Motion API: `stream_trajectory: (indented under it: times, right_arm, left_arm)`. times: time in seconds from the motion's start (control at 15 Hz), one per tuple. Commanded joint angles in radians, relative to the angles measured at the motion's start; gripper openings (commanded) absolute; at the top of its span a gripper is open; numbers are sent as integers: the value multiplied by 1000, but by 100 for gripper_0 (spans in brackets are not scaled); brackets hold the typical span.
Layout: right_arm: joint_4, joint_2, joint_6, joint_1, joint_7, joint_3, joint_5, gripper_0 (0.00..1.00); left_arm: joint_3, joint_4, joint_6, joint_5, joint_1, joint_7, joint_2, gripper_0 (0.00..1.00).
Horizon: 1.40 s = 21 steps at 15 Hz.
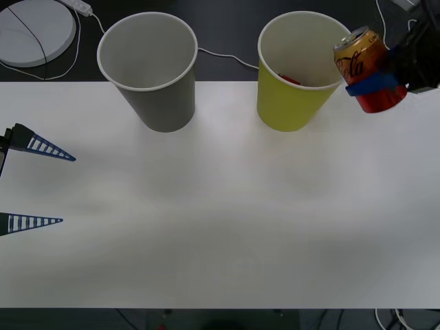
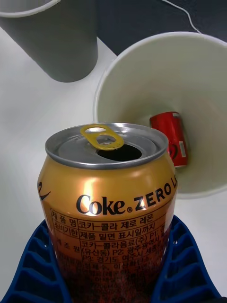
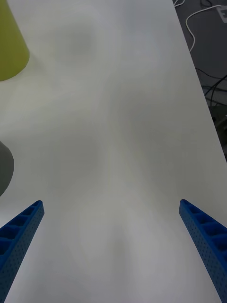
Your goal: Put the can into the green bin and the plastic bottle into the gray bin
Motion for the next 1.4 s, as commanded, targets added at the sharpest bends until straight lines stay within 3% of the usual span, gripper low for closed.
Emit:
stream_trajectory:
  times: [0.07,0.47,0.73,1.07,1.13,1.2,1.27,1.4]
  right_arm:
    - [187,11,0,-198,29,148,17,0]
    - [512,110,80,-416,132,322,92,0]
    - [587,175,105,-485,134,368,219,0]
    - [629,201,108,-530,152,404,268,0]
    - [629,202,108,-531,155,404,271,9]
    - [627,202,108,-533,161,405,271,42]
    - [625,202,108,-534,169,404,265,100]
    - [615,198,108,-534,181,404,257,100]
  left_arm:
    - [0,0,0,0,0,0,0,100]
    - [0,0,0,0,0,0,0,100]
    - [0,0,0,0,0,0,0,100]
    - [0,0,0,0,0,0,0,100]
    - [0,0,0,0,0,0,0,100]
    - [0,0,0,0,0,0,0,100]
    - [0,0,0,0,0,0,0,100]
    - [0,0,0,0,0,0,0,100]
